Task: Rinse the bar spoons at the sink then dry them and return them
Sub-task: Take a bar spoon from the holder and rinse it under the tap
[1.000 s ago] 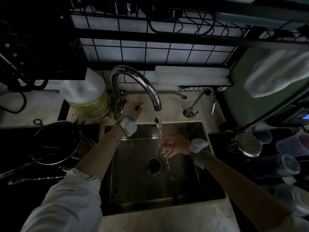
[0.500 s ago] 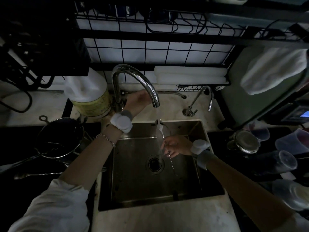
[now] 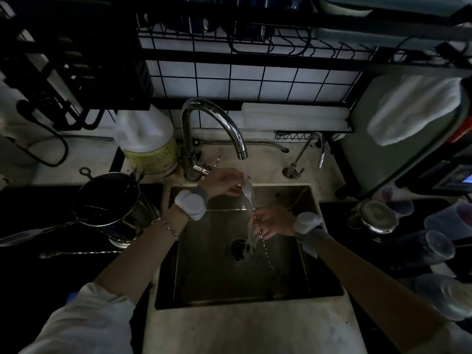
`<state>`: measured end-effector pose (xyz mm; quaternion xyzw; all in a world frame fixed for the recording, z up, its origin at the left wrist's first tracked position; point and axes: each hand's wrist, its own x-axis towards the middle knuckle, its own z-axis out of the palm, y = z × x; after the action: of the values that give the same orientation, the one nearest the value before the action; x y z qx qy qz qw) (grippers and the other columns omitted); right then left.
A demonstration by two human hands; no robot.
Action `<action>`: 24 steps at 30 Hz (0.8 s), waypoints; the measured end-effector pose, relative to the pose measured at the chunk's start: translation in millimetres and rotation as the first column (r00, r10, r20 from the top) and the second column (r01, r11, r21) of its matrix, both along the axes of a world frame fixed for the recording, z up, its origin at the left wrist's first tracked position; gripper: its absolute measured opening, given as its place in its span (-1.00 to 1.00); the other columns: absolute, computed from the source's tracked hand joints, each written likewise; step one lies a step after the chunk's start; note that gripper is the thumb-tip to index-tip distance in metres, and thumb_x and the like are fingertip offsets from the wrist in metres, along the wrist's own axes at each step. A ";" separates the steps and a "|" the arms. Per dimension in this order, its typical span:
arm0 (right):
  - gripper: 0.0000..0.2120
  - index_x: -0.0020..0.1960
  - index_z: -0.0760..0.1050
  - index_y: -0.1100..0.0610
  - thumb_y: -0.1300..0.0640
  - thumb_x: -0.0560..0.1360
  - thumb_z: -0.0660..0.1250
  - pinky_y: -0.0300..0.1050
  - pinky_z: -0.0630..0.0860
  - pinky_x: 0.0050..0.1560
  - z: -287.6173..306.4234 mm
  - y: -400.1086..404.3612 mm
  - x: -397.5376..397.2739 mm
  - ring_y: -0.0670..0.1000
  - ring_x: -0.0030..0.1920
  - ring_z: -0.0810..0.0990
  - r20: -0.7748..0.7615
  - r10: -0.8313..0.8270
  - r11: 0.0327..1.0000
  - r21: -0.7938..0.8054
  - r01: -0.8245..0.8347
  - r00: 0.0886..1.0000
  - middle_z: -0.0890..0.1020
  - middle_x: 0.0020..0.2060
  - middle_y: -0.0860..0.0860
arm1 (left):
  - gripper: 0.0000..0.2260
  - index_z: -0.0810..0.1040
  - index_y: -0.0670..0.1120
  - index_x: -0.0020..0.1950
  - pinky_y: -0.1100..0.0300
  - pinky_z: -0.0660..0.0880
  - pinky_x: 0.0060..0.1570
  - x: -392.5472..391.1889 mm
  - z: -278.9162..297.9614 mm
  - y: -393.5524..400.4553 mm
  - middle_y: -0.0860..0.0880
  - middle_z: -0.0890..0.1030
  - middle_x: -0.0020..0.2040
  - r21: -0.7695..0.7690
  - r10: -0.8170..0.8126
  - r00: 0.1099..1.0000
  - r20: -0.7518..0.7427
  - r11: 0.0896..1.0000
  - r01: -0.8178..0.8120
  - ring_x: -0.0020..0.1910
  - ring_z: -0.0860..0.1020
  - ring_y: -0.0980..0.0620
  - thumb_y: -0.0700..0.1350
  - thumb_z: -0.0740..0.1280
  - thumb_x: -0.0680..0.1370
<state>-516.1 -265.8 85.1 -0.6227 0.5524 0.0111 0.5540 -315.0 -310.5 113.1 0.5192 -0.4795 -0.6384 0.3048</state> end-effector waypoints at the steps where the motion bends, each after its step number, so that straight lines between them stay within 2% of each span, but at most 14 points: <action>1: -0.84 0.11 0.53 0.25 0.23 0.59 0.25 0.10 0.63 0.07 0.7 0.3 -0.2 0.14 -0.03 0.69 0.003 -0.007 1.000 0.001 0.007 1.000 0.67 -0.03 0.20 | -0.96 0.52 -0.21 -0.03 0.20 0.62 -0.13 -2.5 0.1 2.6 -0.26 0.59 0.05 0.000 -0.006 1.000 -0.003 1.000 0.006 -0.15 0.61 -0.06 -0.29 0.29 0.54; 4: -0.84 0.11 0.53 0.26 0.22 0.58 0.27 0.11 0.62 0.08 1.7 1.9 -2.9 0.12 -0.06 0.69 0.011 -0.018 1.000 0.005 0.018 1.000 0.67 -0.06 0.19 | -0.96 0.50 -0.24 -0.02 0.15 0.62 -0.12 -8.6 -1.0 7.9 -0.36 0.54 0.21 0.016 -0.022 0.999 -0.030 1.000 0.023 -0.05 0.59 -0.17 -0.28 0.30 0.54; 6: -0.85 0.10 0.53 0.26 0.22 0.58 0.27 0.09 0.63 0.06 1.5 3.2 -5.7 0.08 -0.11 0.69 0.017 -0.025 1.000 -0.011 0.025 1.000 0.67 -0.03 0.22 | -0.97 0.49 -0.24 -0.03 0.13 0.62 -0.11 -12.0 -2.9 9.7 -0.36 0.52 0.23 0.012 -0.037 0.999 -0.037 0.999 0.038 0.02 0.58 -0.22 -0.30 0.29 0.55; 9: -0.92 0.01 0.54 0.16 0.21 0.57 0.28 0.02 0.66 -0.01 1.7 3.4 -8.3 0.03 -0.17 0.70 0.020 -0.033 0.999 -0.022 0.033 0.999 0.68 -0.05 0.19 | -0.98 0.50 -0.24 -0.05 0.13 0.62 -0.06 -14.1 -5.1 11.0 -0.33 0.55 0.20 -0.017 -0.055 0.998 -0.040 0.998 0.054 0.03 0.59 -0.23 -0.30 0.30 0.54; 12: -0.93 -0.02 0.53 0.11 0.22 0.57 0.28 0.10 0.65 0.02 2.5 1.9 -8.8 0.11 -0.09 0.70 0.005 -0.038 0.999 -0.031 0.038 0.999 0.68 -0.08 0.16 | -0.81 0.55 -0.29 0.11 0.19 0.64 -0.08 -14.6 -7.6 10.3 -0.29 0.60 0.10 -0.047 -0.082 0.996 -0.025 0.996 0.080 -0.09 0.64 -0.07 -0.30 0.35 0.50; 14: -0.93 -0.02 0.54 0.09 0.22 0.56 0.30 0.12 0.64 0.02 3.0 1.9 -8.5 0.15 -0.08 0.70 0.007 -0.050 0.998 -0.042 0.050 0.999 0.68 -0.14 0.11 | -0.71 0.53 -0.30 0.19 0.18 0.63 -0.06 -15.9 -8.0 10.4 -0.26 0.61 0.07 -0.052 -0.079 0.997 -0.018 0.996 0.078 -0.06 0.65 -0.06 -0.31 0.39 0.47; 19: -0.87 0.07 0.56 0.20 0.22 0.53 0.35 0.05 0.68 -0.10 6.9 -0.1 -4.4 0.23 -0.06 0.70 0.012 -0.070 0.997 -0.039 0.071 0.997 0.69 -0.02 0.22 | -0.71 0.57 -0.23 0.13 0.05 0.62 0.01 -18.8 -7.1 10.0 -0.21 0.63 0.04 -0.082 -0.056 0.998 -0.035 0.995 0.053 0.05 0.64 -0.15 -0.30 0.45 0.42; 24: -0.88 0.03 0.56 0.25 0.23 0.52 0.36 -0.07 0.68 -0.18 10.5 -3.6 2.2 0.27 -0.04 0.69 0.021 -0.046 0.999 -0.010 0.046 0.999 0.66 0.02 0.27 | -0.73 0.61 -0.14 0.09 -0.04 0.60 0.07 -22.2 -10.2 9.0 -0.19 0.66 0.06 -0.139 -0.048 0.999 -0.014 0.989 0.046 0.09 0.63 -0.12 -0.20 0.49 0.41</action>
<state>-513.9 -269.4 95.6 -0.6129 0.5609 -0.0111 0.5564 -337.2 -301.5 102.9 0.4799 -0.5320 -0.6151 0.3291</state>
